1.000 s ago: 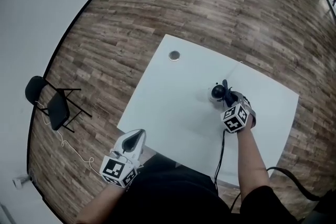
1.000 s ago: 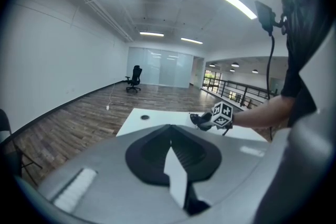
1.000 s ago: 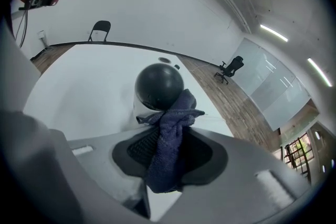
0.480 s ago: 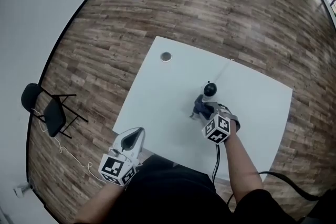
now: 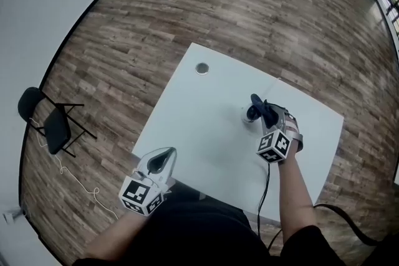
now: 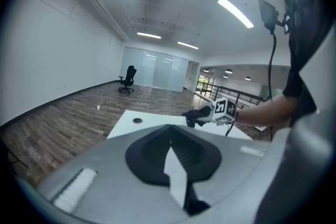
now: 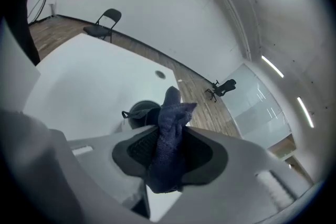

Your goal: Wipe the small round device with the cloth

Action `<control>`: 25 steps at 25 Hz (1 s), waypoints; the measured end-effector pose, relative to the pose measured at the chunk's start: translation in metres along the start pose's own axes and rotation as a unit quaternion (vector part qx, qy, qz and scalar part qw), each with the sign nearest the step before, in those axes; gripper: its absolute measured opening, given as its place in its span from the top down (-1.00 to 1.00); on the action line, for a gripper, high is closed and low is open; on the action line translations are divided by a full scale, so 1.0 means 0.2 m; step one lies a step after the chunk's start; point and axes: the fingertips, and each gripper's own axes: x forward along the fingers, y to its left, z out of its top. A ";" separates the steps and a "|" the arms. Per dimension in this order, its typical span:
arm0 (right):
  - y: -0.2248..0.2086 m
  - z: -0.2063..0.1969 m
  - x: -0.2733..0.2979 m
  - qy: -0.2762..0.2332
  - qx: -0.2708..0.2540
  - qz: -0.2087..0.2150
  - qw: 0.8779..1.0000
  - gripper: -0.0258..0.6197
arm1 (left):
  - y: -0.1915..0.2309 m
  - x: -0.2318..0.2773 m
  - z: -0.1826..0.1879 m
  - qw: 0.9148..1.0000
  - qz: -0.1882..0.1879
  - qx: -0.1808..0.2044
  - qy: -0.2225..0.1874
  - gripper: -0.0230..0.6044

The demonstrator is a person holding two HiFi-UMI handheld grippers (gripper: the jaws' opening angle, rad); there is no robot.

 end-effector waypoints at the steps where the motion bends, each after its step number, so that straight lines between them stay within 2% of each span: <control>1: 0.01 -0.02 0.03 0.012 -0.005 0.006 1.000 0.53 | 0.01 -0.01 0.00 1.000 0.004 -0.001 -0.002 0.91; 6: 0.07 -0.13 0.15 0.053 0.041 0.041 0.997 0.53 | 0.07 -0.08 -0.01 1.000 0.023 0.005 0.001 0.91; 13: 0.26 -0.22 0.23 0.095 0.075 0.087 0.989 0.53 | 0.11 -0.11 -0.03 1.000 0.021 0.009 0.006 0.91; 25: 0.55 -0.13 0.20 0.101 0.081 0.131 0.983 0.53 | 0.18 -0.08 -0.01 0.999 -0.014 0.028 0.010 0.91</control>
